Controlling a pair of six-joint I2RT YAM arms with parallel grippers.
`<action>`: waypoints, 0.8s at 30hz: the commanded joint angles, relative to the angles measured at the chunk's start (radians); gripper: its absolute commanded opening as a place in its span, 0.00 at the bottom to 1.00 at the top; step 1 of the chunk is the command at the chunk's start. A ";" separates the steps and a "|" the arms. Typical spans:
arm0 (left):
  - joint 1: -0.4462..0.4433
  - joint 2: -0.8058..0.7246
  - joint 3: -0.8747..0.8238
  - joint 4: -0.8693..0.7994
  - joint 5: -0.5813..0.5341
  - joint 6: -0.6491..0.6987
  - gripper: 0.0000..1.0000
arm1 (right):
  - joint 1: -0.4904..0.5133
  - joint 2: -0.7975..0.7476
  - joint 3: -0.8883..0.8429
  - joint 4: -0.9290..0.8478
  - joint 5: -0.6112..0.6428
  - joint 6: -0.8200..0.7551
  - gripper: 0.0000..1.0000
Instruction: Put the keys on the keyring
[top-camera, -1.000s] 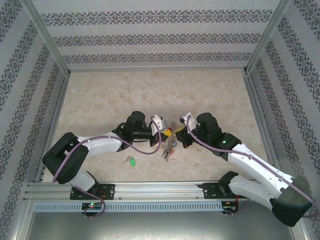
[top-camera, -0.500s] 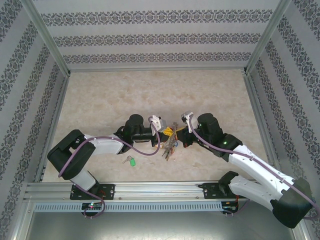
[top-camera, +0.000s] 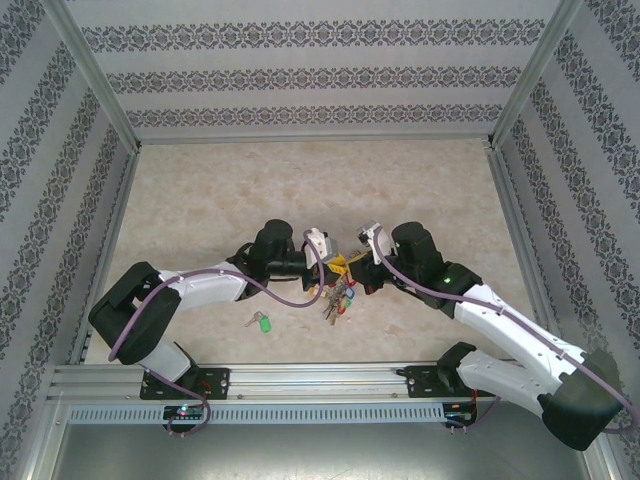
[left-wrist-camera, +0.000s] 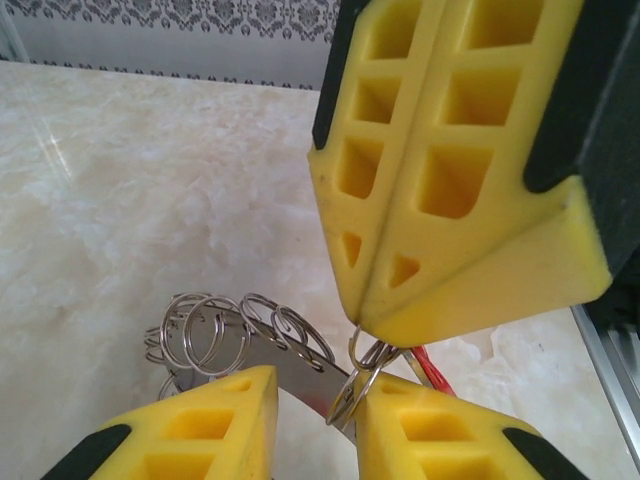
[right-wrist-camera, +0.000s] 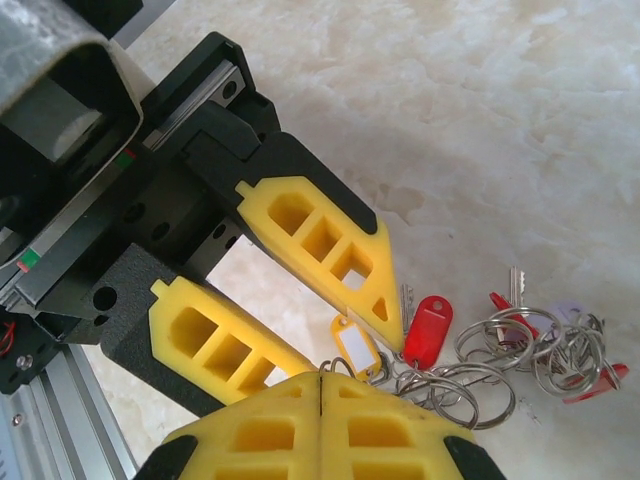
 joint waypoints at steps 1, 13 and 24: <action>0.004 -0.019 0.037 -0.088 0.036 0.054 0.26 | 0.003 0.005 0.049 0.024 -0.050 -0.032 0.00; 0.004 -0.012 0.062 -0.128 0.039 0.068 0.02 | 0.000 -0.012 0.051 -0.003 -0.030 -0.036 0.00; 0.004 -0.017 -0.044 0.132 -0.084 -0.068 0.00 | -0.018 -0.039 -0.036 -0.009 0.084 0.124 0.00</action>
